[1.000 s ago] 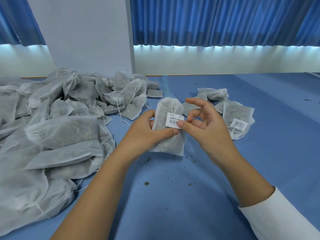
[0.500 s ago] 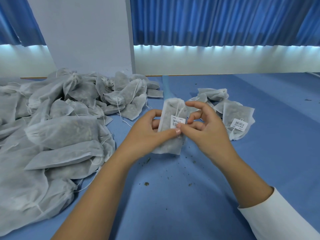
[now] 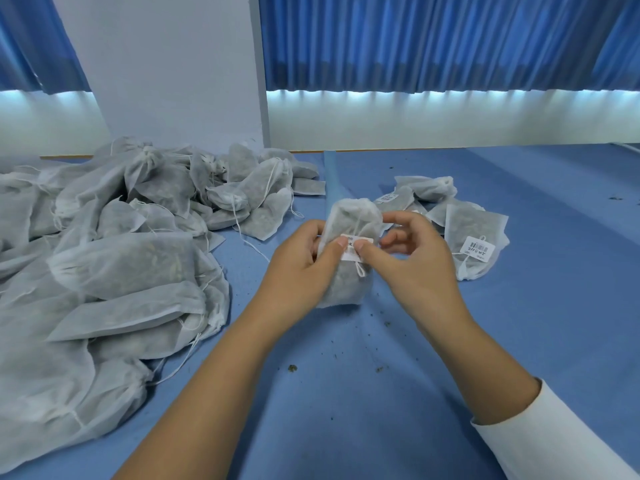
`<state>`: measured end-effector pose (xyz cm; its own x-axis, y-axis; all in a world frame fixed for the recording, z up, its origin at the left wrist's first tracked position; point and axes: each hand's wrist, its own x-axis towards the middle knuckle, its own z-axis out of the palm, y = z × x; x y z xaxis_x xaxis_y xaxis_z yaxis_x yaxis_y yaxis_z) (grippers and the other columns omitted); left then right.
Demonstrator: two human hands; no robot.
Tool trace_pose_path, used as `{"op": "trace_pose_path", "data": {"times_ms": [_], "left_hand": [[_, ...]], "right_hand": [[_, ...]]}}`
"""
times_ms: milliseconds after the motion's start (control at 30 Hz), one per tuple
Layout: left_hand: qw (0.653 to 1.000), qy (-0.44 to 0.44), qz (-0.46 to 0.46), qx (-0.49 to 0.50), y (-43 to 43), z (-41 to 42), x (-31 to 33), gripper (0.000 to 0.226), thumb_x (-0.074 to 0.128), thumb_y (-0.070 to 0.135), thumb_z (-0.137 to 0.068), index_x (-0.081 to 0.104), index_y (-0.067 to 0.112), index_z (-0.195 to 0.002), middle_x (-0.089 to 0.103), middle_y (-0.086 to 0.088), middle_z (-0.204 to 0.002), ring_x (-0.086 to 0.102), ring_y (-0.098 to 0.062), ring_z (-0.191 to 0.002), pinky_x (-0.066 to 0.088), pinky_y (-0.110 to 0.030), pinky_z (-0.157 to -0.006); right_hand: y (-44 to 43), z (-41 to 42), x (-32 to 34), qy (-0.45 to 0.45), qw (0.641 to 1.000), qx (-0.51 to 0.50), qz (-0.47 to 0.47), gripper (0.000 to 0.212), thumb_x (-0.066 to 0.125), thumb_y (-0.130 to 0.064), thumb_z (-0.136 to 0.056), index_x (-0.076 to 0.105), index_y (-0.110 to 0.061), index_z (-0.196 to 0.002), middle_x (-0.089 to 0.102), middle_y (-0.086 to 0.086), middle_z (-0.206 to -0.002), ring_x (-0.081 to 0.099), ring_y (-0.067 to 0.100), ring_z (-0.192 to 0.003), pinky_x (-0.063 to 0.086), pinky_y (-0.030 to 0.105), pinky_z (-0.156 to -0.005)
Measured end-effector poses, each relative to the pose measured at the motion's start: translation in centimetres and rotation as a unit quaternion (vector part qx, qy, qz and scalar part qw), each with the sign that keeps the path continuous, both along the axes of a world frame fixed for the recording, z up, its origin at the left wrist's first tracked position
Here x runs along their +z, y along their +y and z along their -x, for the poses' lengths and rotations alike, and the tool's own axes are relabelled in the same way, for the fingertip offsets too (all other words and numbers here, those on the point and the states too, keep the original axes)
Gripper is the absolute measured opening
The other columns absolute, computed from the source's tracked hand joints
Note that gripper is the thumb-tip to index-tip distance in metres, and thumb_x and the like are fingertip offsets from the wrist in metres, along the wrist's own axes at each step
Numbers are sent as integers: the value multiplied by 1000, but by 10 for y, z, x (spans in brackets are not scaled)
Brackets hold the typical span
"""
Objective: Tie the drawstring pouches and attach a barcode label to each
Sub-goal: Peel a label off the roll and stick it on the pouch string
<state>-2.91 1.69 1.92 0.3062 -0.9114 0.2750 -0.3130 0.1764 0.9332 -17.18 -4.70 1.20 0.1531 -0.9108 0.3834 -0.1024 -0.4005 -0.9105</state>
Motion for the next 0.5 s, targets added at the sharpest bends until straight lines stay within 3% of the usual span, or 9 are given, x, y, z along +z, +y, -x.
{"op": "trace_pose_path", "data": {"times_ms": [100,267,333,433,500], "left_hand": [[999,34,-2,5,-2,-4,0,7,60,28,-98,65,24,-101,74,4,-92,71,-14,-86,58,-39,-82],[993,113,-23,-31,-4,-5,-1,11,60,26,-99,69,22,-102,76,4,-95,72,-13,-89,57,-32,-80],[991,129,-34,-26,-4,-7,-2,13,61,30,-97,72,24,-95,76,4,-95,72,-14,-90,56,-32,-81],[991,125,-48,-9,-5,-8,-1,17,63,31,-95,73,23,-85,75,4,-84,68,-9,-77,53,-26,-70],[991,124,-46,5,-6,-7,-1,17,63,31,-95,73,20,-87,75,-4,-86,67,-11,-77,53,-30,-73]], "right_hand": [[-2,3,3,8,999,1,-38,40,84,-35,-71,64,-31,-106,65,-10,-93,60,1,-85,48,14,-76],[-1,1,6,-61,969,138,-197,12,70,-31,-88,74,-21,-93,75,-5,-88,67,6,-77,46,23,-66],[-2,2,6,-96,959,151,-218,12,71,-27,-87,75,-17,-93,75,0,-91,65,11,-76,46,23,-64],[-5,4,6,-112,956,160,-218,9,70,-22,-88,75,-16,-92,75,1,-90,64,9,-72,44,18,-56],[-5,4,5,-106,960,169,-197,9,70,-22,-89,76,-17,-92,76,1,-92,68,8,-75,48,17,-57]]}}
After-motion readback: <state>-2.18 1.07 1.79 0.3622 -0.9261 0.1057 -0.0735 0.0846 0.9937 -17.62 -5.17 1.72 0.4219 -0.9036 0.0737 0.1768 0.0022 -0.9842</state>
